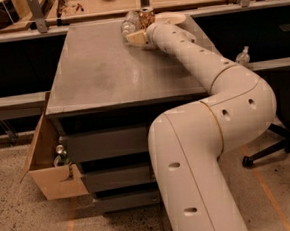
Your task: Move orange can near water bottle
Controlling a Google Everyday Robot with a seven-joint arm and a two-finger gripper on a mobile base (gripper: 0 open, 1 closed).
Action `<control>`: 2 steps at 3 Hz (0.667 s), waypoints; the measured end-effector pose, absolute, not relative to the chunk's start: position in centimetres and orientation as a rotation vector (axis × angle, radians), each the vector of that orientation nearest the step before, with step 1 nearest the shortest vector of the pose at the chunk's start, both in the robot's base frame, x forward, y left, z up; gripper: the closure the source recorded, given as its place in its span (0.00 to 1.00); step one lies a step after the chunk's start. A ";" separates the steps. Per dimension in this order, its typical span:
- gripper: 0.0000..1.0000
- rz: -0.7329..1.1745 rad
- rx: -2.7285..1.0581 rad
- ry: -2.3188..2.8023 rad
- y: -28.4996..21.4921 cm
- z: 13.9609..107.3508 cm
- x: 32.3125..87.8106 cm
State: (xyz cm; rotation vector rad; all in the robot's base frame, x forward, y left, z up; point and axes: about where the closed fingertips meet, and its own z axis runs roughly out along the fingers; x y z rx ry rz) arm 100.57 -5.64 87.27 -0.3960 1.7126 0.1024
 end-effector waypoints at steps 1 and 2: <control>0.00 0.091 -0.392 1.705 -6.0 89.4 99.5; 0.00 0.075 -0.376 1.710 -7.0 91.4 97.5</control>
Offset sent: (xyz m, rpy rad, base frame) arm -0.0739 -0.0301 0.0741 -0.0109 -0.0082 -0.0686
